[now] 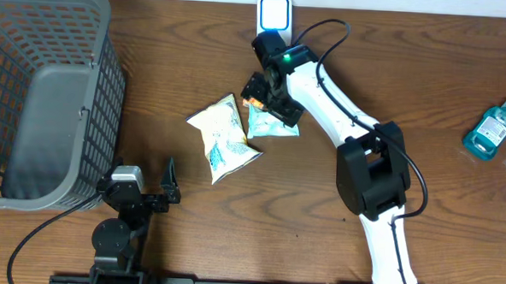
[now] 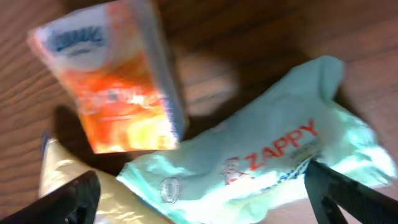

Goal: Scan the item barcode
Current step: 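Grasp the Zappy wipes packet with the right gripper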

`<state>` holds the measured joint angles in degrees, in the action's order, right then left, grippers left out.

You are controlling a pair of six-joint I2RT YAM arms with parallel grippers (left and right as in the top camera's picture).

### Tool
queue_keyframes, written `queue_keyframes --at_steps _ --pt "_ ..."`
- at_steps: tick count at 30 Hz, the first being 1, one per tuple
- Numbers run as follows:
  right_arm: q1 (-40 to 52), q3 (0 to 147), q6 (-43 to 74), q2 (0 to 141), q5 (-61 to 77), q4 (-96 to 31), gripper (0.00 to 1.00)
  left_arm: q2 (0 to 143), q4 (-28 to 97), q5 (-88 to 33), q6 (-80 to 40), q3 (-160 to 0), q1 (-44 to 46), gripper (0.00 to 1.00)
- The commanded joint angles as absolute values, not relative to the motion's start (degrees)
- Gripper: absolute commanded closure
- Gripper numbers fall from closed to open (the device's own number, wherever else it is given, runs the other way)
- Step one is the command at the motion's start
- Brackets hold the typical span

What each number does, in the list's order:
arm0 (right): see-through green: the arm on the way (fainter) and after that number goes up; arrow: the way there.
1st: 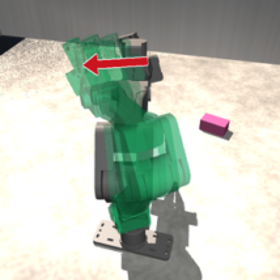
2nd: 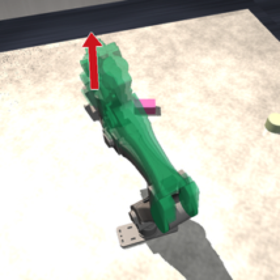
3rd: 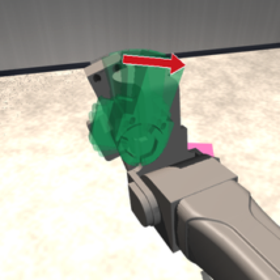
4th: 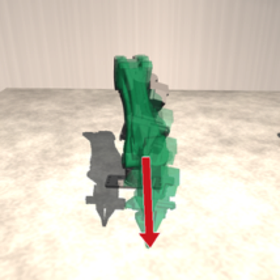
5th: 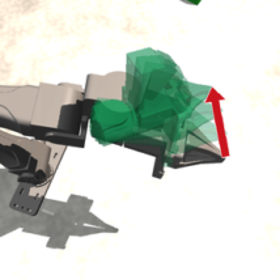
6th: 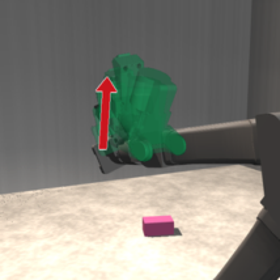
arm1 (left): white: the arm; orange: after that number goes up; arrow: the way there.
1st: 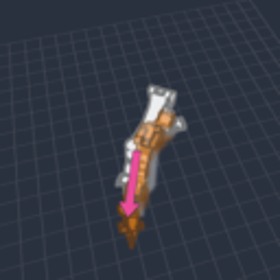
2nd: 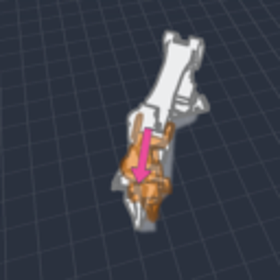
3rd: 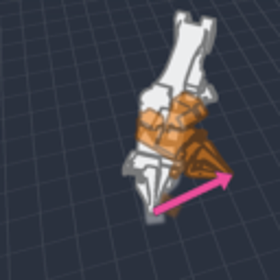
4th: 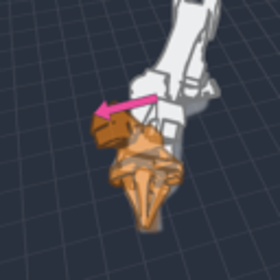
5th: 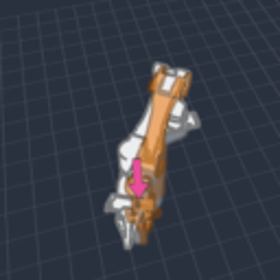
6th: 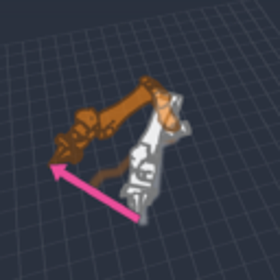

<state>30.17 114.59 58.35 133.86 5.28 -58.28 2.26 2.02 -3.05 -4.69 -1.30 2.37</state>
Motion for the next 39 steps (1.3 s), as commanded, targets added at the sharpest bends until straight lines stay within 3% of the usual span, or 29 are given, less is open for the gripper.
queue_keyframes --at_steps 1,3,4,5,8,10,15,25,39 --pt "31.3 114.6 46.2 132.3 4.0 -54.0 0.06 2.1 3.8 -3.0 -5.0 -0.2 2.5 0.02" --pt "31.6 114.6 41.6 132.3 4.0 -52.4 0.13 2.1 3.8 -3.0 -5.0 -0.2 2.5 0.02" --pt "31.8 114.6 40.1 132.3 4.0 -52.6 0.24 2.1 3.8 -3.0 -5.0 -0.2 2.5 0.02" --pt "31.8 114.6 39.9 132.3 4.3 -52.7 0.26 2.1 3.8 -3.0 -5.0 -0.2 2.5 0.02" --pt "32.1 114.6 37.2 132.3 4.2 -51.9 0.47 2.1 3.8 -3.0 -5.0 -0.2 2.5 0.02" --pt "32.4 114.6 35.3 132.3 4.2 -51.9 0.53 2.1 3.8 -3.0 -5.0 -0.2 2.5 0.03" --pt "33.4 114.6 35.0 132.3 -1.4 -56.0 0.4 2.1 3.8 -3.0 -5.0 -0.2 2.5 0.02" --pt "36.9 114.6 36.2 132.6 -21.1 -62.7 0.43 2.1 3.8 -3.0 -5.0 -0.2 2.5 0.02" --pt "37.9 114.5 20.9 133.8 -22.0 -72.8 0.39 2.1 3.8 -3.0 -5.0 -0.2 2.5 0.02"
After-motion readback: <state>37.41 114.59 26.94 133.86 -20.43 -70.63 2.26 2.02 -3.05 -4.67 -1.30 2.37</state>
